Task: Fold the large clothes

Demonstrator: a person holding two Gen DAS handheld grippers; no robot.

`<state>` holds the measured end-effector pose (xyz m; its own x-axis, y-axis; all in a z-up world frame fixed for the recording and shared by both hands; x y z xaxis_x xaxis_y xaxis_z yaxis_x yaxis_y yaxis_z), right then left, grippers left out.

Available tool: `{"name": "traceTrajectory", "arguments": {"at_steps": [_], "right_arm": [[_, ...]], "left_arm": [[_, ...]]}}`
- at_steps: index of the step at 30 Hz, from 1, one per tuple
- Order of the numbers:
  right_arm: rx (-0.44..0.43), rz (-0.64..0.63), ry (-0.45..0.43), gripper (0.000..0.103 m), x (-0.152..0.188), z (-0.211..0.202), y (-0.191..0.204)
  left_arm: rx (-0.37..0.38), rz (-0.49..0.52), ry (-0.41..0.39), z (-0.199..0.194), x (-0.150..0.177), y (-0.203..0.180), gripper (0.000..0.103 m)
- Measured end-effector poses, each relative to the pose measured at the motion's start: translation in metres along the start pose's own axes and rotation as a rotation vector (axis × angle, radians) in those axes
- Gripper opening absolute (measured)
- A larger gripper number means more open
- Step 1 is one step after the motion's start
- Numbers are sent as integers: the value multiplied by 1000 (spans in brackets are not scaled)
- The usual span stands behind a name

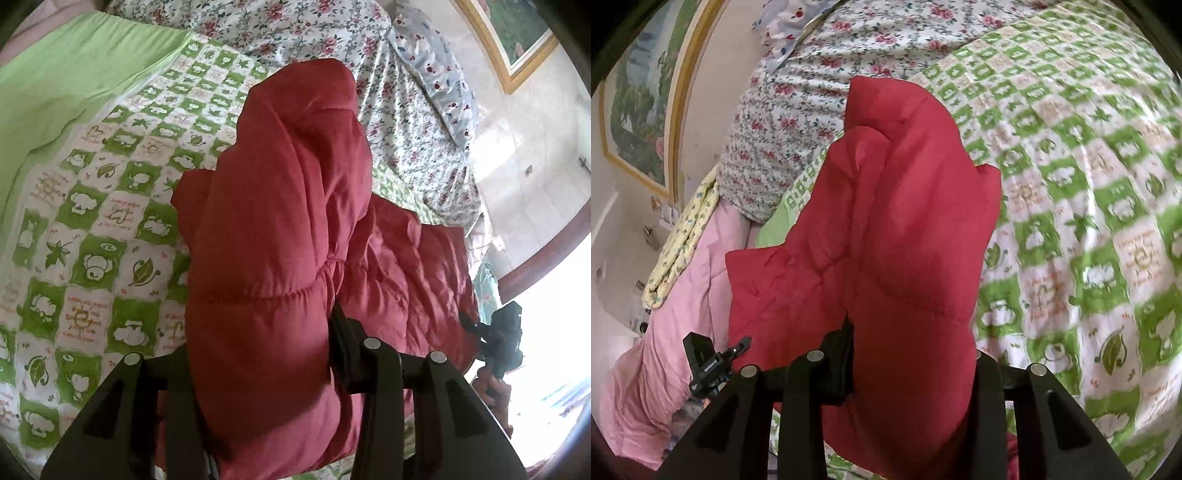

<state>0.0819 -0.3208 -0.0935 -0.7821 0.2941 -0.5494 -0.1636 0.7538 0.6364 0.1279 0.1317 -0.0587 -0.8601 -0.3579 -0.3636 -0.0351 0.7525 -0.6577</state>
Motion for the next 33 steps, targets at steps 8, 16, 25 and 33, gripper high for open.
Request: {"name": "traceTrajectory", "arguments": {"at_steps": [8, 16, 25, 33], "right_arm": [[38, 16, -3, 49, 9, 8, -15], [62, 28, -16, 62, 13, 10, -20], [126, 14, -47, 74, 19, 3, -18], [263, -40, -83, 80, 17, -18, -8]], "left_arm": [[-49, -26, 11, 15, 0, 17, 49], [-161, 17, -33, 13, 5, 7, 60], [-186, -18, -52, 2, 4, 12, 73], [-334, 52, -185, -29, 1, 3, 81]]}}
Point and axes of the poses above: each gripper's, at about its wrist camera, not at the fingertips, and z roughly the way its jaws point, y to its left, x to its underside, the point moved 4 cm from there along z, roughly the way its jaws point, and after that the axes turned 12 degrees about -z, right-handed, at the moved point
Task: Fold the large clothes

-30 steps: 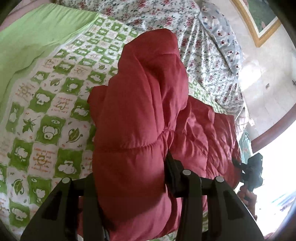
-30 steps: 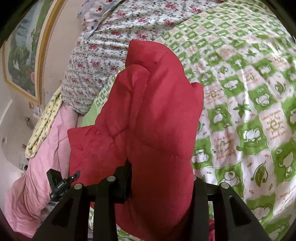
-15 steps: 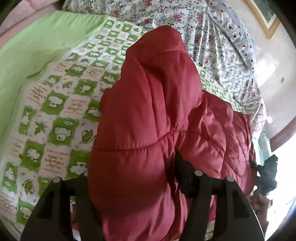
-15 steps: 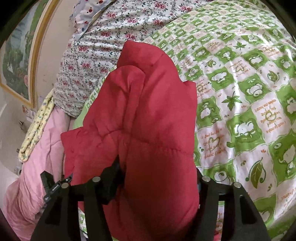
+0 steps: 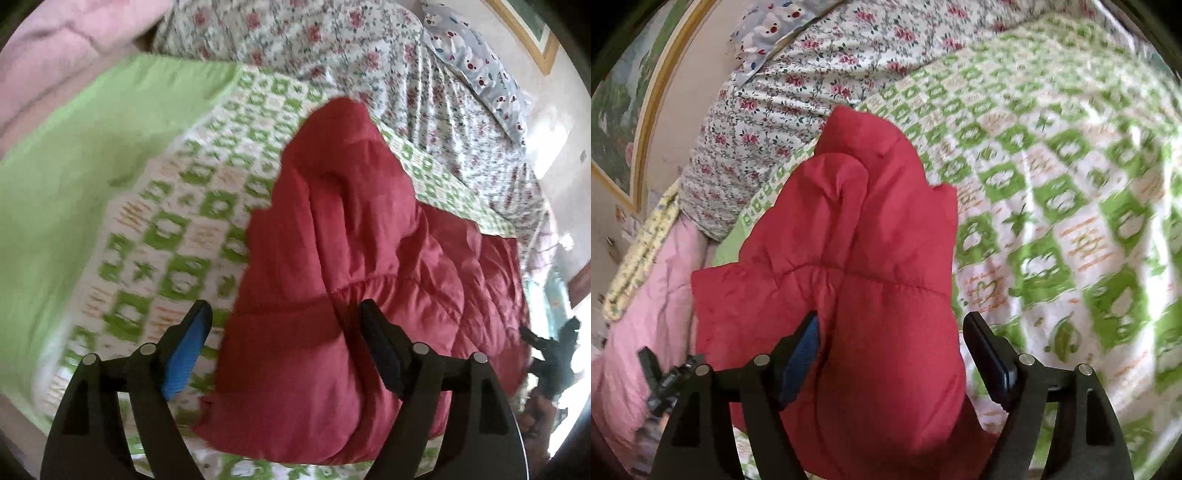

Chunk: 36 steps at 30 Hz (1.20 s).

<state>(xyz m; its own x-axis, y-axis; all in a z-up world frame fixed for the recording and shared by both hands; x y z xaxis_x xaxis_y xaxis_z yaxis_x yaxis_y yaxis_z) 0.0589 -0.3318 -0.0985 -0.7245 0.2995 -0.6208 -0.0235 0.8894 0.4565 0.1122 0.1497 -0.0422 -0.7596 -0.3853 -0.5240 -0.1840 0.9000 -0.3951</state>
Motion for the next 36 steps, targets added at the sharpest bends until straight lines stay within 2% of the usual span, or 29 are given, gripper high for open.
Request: {"name": "traceTrajectory", "arguments": {"at_steps": [1, 2, 6, 10, 12, 16, 21, 26, 30, 32, 36], "right_arm": [[21, -12, -9, 80, -1, -4, 2], [49, -29, -26, 80, -3, -12, 4], [108, -85, -85, 80, -9, -34, 14], [106, -163, -117, 80, -16, -44, 42], [78, -209, -105, 80, -17, -41, 61], [38, -325, -58, 80, -12, -25, 104], [22, -420, 15, 80, 6, 1, 137], [97, -471, 78, 80, 9, 29, 140], [169, -488, 121, 80, 1, 53, 131], [188, -471, 142, 80, -5, 63, 121], [217, -379, 121, 77, -25, 76, 95]], "left_arm": [[-49, 7, -43, -7, -4, 2, 81], [-62, 9, -66, -12, -7, 3, 81], [-9, 21, -100, -33, -12, 0, 81], [59, 66, -73, -39, 0, -19, 81], [99, 100, -37, -35, 11, -36, 81], [127, 164, 0, -28, 32, -62, 81], [161, 226, 25, -28, 54, -79, 81], [96, 245, 40, -1, 59, -74, 81], [78, 257, 32, 25, 58, -72, 82], [63, 250, 26, 33, 55, -72, 84], [43, 235, 22, 42, 45, -77, 85]]}}
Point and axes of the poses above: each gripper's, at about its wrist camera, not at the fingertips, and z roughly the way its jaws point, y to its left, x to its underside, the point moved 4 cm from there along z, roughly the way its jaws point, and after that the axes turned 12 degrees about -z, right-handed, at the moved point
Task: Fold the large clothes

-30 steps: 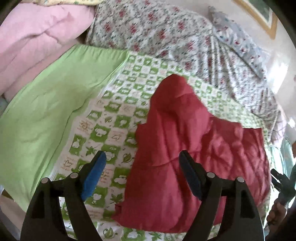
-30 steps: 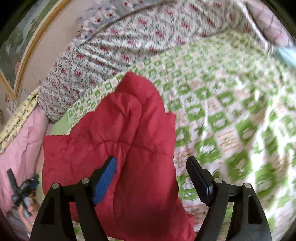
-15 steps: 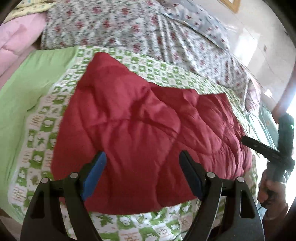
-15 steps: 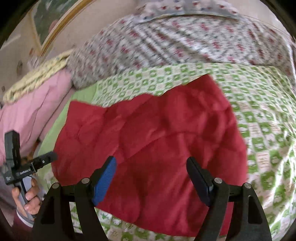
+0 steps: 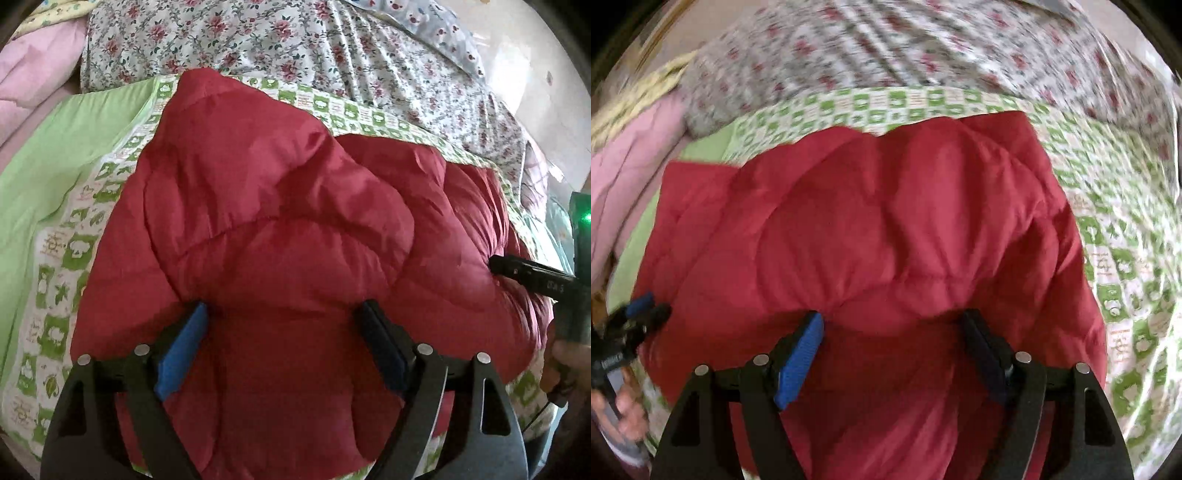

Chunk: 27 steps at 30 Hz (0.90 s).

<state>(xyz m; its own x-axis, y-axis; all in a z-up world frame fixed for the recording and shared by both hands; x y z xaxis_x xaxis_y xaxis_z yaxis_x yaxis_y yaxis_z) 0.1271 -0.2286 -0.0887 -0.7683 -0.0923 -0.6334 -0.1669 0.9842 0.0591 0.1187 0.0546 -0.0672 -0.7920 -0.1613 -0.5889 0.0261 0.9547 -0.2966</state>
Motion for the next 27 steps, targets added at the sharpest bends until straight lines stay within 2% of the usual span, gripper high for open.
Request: {"name": "traceTrajectory", "arguments": {"at_steps": [6, 15, 20, 27], "right_arm": [[23, 59, -31, 77, -4, 11, -22], [-41, 117, -113, 77, 6, 15, -38], [-54, 121, -121, 77, 6, 14, -39], [-51, 123, -122, 77, 6, 12, -39]], "left_arm": [[-20, -13, 14, 14, -17, -1, 89], [-61, 7, 11, 30, -24, -7, 93], [-87, 5, 2, 36, -25, -8, 95], [-100, -20, 33, 35, -38, -8, 95]]}}
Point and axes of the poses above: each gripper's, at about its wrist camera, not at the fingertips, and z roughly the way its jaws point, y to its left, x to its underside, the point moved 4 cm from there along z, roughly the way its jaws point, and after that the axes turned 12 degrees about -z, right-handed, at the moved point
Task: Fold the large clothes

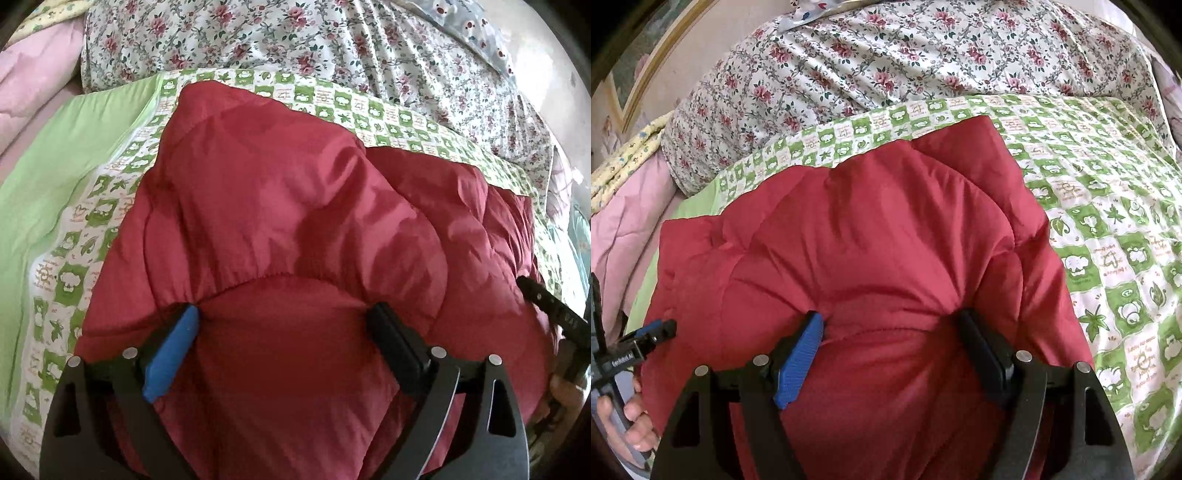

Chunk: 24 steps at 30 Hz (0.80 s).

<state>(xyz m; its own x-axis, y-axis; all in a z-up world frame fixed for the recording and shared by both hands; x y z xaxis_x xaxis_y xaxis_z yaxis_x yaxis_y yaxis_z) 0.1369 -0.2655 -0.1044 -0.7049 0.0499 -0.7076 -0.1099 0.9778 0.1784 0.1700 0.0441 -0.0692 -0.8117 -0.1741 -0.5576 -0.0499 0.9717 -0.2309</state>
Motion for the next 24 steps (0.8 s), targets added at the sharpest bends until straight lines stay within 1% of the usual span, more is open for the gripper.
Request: {"name": "traceTrajectory", "arguments": {"at_steps": [3, 4, 6, 7, 9, 10, 12, 13, 15, 18, 24], "right_arm": [[22, 3, 1, 78, -6, -16, 8], [18, -7, -11, 81, -10, -22, 13], [4, -49, -43, 80, -22, -36, 28], [-7, -60, -39, 80, -27, -37, 32], [-48, -87, 4, 80, -37, -28, 44], [-45, -97, 24, 79, -40, -20, 46], [19, -108, 104, 79, -41, 8, 40], [24, -100, 119, 79, -41, 17, 35], [3, -42, 118, 79, -41, 32, 20], [10, 7, 117, 78, -42, 40, 7], [7, 29, 127, 79, -44, 51, 2]], "left_arm": [[-38, 16, 22, 7, -4, -5, 95], [-43, 24, 24, 10, -5, -6, 95], [-39, 18, 32, 13, -6, -6, 95], [-38, 15, 35, 14, -7, -6, 96], [-37, 10, 39, 15, -8, -6, 96], [-37, 10, 40, 15, -8, -6, 96], [-34, 9, 42, 16, -8, -5, 96], [-29, 7, 42, 16, -9, -5, 96], [-22, 0, 47, 18, -13, -5, 96], [-26, 4, 43, 25, -18, -7, 96], [-40, 9, 35, 34, -21, -10, 97]]}}
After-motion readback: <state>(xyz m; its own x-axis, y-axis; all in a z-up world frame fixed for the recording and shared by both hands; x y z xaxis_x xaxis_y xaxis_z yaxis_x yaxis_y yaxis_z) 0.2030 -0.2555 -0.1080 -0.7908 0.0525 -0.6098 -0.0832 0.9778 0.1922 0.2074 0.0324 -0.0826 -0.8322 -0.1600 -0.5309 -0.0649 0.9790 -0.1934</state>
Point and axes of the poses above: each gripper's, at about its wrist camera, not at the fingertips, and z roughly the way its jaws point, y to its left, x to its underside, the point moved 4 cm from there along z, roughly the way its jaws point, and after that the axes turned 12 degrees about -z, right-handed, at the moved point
